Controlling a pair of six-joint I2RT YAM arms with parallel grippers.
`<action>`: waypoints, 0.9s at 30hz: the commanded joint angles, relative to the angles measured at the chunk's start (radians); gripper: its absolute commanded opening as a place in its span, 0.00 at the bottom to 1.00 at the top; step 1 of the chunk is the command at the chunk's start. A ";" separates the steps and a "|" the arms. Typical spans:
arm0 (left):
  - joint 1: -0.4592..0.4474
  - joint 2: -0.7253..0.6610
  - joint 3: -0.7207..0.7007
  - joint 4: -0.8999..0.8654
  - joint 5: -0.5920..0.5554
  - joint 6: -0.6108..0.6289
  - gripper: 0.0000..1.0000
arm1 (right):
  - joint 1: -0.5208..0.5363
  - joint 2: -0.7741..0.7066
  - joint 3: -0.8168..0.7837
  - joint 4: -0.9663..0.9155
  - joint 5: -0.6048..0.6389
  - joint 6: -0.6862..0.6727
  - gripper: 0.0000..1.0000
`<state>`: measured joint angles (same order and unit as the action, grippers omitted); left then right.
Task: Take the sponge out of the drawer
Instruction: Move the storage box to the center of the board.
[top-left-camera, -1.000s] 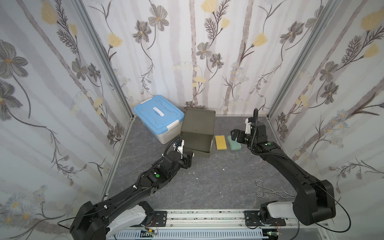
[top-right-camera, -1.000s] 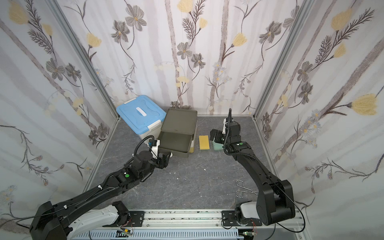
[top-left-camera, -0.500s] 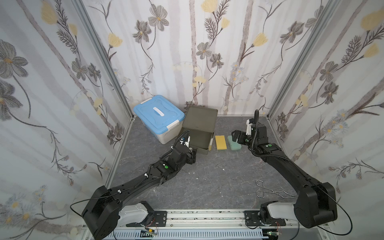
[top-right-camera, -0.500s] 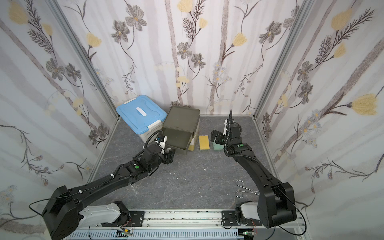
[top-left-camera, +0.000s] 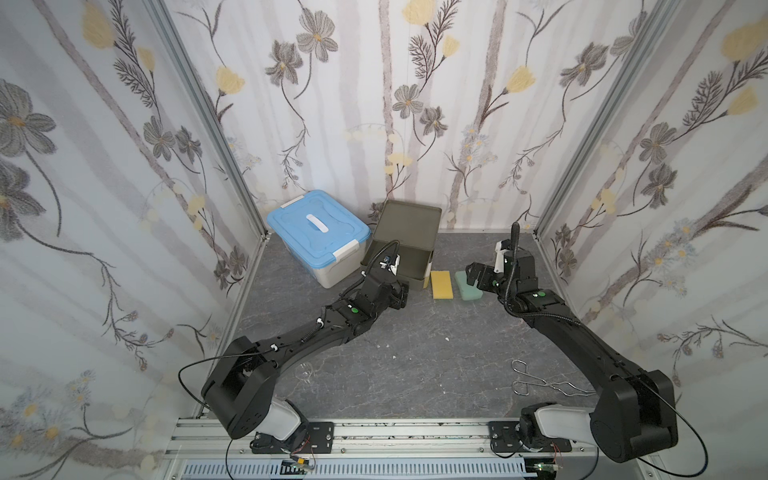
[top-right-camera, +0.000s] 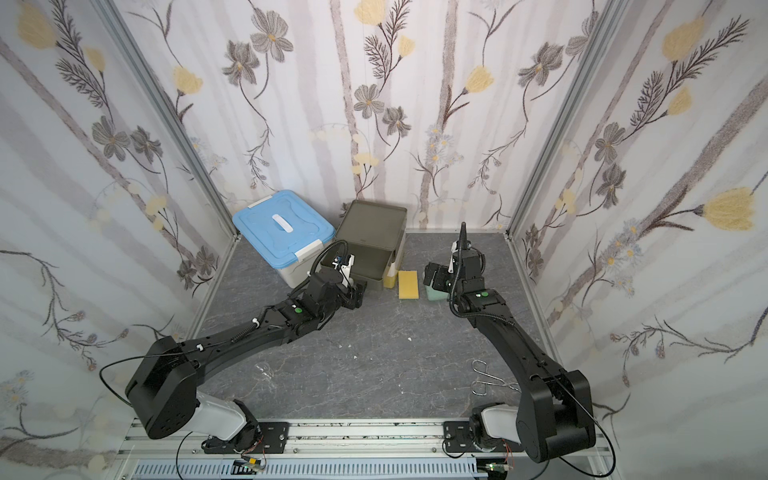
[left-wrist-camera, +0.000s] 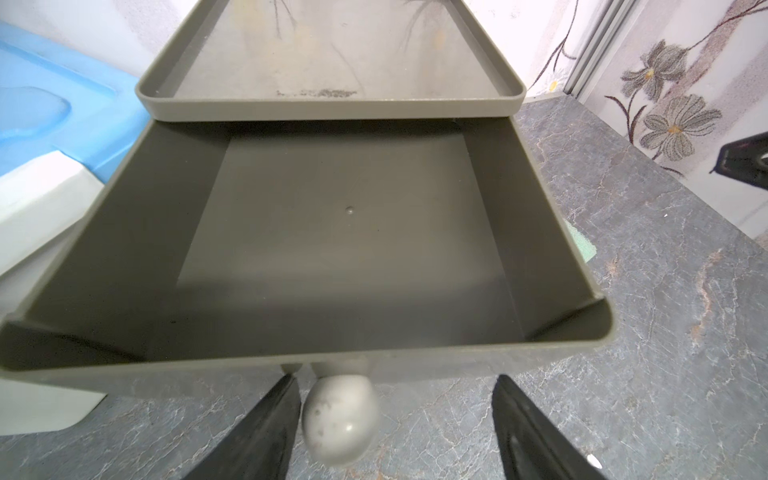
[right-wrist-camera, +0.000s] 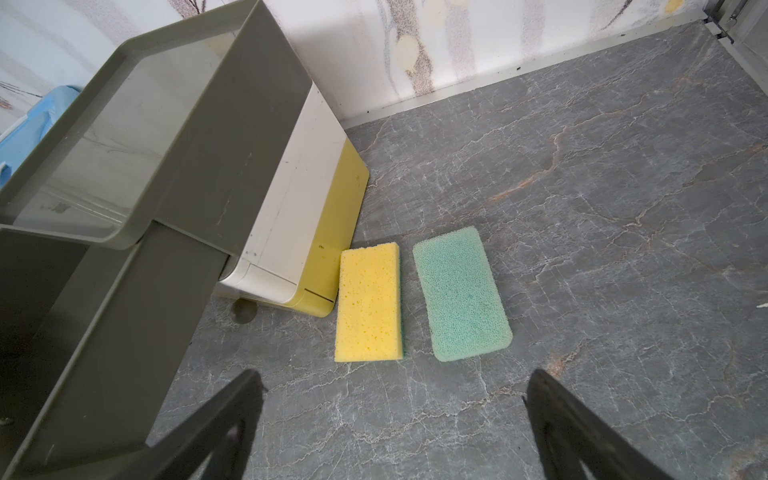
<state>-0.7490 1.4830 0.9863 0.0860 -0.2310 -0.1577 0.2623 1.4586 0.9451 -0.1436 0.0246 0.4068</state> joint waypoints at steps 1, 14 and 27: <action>0.009 0.013 0.029 0.072 0.005 0.031 0.75 | 0.002 -0.001 0.003 0.046 -0.009 0.000 1.00; 0.021 0.030 0.019 0.101 0.032 0.035 0.70 | 0.060 0.386 0.459 0.085 -0.116 -0.070 1.00; 0.052 0.174 0.157 0.120 0.090 0.076 0.70 | 0.095 0.697 0.820 -0.073 -0.035 -0.053 0.99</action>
<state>-0.7021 1.6390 1.1164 0.1604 -0.1608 -0.1051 0.3481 2.1292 1.7329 -0.1707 -0.0422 0.3550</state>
